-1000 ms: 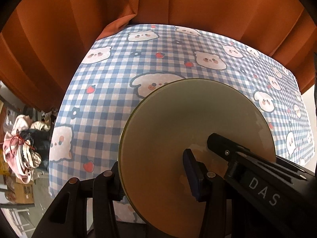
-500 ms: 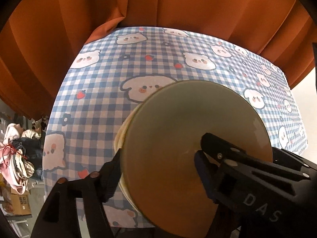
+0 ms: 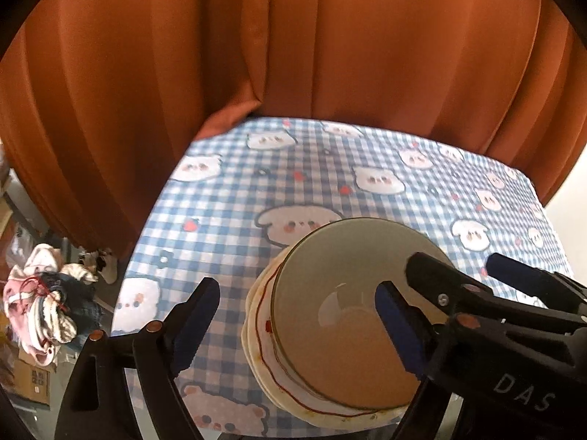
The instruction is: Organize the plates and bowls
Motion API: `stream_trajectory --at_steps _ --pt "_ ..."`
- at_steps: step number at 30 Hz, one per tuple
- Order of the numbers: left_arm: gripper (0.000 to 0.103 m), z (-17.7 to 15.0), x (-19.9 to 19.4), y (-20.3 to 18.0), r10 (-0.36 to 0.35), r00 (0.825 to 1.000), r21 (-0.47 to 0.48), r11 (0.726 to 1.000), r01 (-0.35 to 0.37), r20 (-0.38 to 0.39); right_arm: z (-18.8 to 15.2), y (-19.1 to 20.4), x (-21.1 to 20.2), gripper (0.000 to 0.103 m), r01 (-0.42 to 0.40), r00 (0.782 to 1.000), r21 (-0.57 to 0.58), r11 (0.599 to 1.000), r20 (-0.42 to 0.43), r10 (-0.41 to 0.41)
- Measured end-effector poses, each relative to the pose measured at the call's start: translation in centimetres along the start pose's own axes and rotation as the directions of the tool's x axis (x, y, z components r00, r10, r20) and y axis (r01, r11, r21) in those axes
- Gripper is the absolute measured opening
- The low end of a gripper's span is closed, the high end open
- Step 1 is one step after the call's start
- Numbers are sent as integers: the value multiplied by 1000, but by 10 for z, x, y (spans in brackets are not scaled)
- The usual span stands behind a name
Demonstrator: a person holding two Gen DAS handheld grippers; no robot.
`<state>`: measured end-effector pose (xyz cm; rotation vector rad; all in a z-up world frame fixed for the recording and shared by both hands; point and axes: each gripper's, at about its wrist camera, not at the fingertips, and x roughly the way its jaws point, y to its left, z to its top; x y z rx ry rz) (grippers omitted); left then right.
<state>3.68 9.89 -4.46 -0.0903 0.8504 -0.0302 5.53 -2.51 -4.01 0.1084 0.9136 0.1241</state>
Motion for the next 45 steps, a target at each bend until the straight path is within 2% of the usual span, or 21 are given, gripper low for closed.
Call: stream_trajectory --at_steps 5,9,12,16,21,27,34,45 --pt "90 -14 -25 -15 41 996 8 999 -42 81 -14 -13 -28 90 -3 997 -27 1000 73 5" --pt "98 -32 -47 -34 68 984 36 997 -75 164 -31 -30 -49 90 5 992 -30 1000 129 -1" --pt "99 -46 -53 -44 85 977 49 994 -97 195 -47 -45 -63 90 30 986 -37 999 166 -24" --pt "100 -71 -55 -57 76 977 44 995 -86 200 -70 -65 -71 90 51 981 -34 998 189 -44" --pt "100 -99 -53 -65 76 977 31 996 -84 200 -104 -87 -79 90 79 963 -25 997 259 -70" --pt "101 -117 -61 -75 70 974 35 996 -80 217 -134 -102 -88 90 102 948 -20 995 304 -92" --pt "101 -126 -70 -76 76 969 15 997 -82 234 -150 -115 -100 90 114 943 3 993 313 -109" --pt "101 -128 -77 -74 75 967 4 997 -79 245 -153 -118 -110 91 115 936 9 993 335 -111"
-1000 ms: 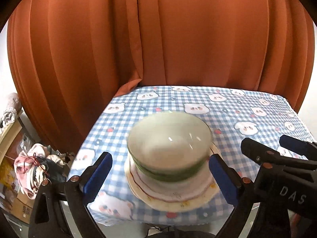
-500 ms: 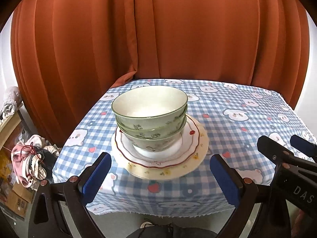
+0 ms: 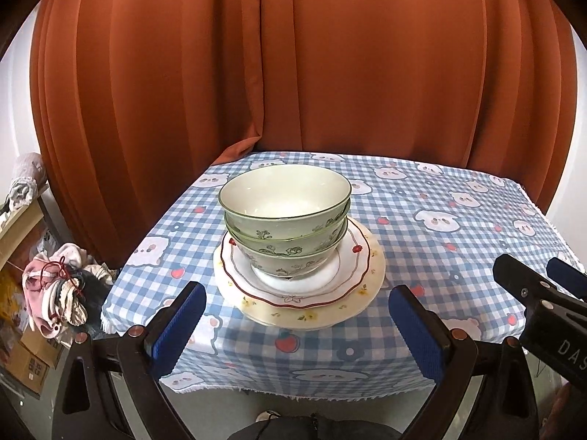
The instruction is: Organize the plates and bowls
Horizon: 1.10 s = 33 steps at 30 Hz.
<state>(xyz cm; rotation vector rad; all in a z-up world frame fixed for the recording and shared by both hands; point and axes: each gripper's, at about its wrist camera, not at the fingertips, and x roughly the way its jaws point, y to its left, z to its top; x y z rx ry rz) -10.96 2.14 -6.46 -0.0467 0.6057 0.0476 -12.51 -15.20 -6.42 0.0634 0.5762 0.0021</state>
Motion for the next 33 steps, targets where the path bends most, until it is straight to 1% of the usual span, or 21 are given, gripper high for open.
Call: stream_trajectory --at_steps 6,9,23,33 --pt "102 1 -1 -1 -5 1000 -1 1000 5 3 0 -1 -4 91 12 1000 4 1000 10 -12" --pt "102 2 -4 0 -4 1000 -5 1000 4 21 0 -2 -5 91 16 1000 10 1000 11 -16" --pt "102 2 0 1 -14 1000 -17 1000 14 15 1 0 -1 92 26 1000 5 1000 5 -26" --pt "102 4 3 -4 -23 1000 -7 1000 23 10 1 -3 2 92 31 1000 16 999 2 -31"
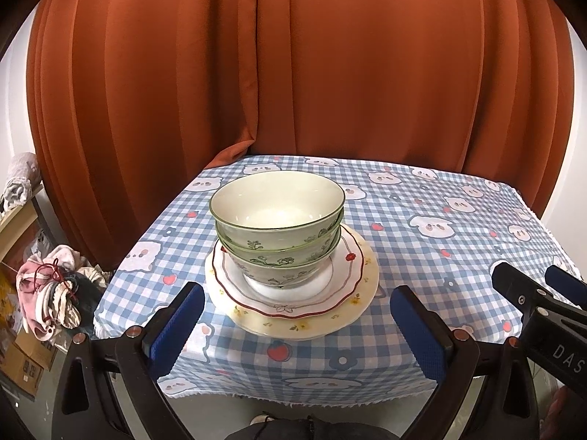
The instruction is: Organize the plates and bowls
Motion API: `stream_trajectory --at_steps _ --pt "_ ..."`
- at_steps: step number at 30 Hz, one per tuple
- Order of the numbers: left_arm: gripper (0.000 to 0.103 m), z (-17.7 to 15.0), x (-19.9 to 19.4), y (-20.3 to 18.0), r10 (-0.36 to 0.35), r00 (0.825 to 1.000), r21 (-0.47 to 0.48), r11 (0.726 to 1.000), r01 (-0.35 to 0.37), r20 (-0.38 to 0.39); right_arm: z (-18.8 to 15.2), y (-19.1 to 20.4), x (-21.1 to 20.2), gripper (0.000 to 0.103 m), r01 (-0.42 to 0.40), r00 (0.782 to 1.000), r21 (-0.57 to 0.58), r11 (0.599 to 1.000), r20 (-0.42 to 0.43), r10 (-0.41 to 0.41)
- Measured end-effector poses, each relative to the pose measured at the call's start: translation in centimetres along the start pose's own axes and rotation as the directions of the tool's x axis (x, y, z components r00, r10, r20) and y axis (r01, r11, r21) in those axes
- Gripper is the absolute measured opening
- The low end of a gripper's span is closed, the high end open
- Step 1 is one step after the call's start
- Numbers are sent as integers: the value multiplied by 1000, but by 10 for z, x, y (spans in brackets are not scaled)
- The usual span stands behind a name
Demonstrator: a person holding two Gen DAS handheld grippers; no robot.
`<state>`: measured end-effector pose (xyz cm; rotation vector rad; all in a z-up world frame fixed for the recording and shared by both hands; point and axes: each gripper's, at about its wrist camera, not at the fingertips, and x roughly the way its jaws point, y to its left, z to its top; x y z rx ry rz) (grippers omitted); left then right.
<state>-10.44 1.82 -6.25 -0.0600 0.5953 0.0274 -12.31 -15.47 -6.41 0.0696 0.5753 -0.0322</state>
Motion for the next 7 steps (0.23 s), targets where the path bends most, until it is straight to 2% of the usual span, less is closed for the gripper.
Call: stream_trajectory --at_steps 7 --pt "102 1 2 -5 -1 1000 9 1000 1 -1 -1 -5 1 92 5 1000 10 1000 0 -5"
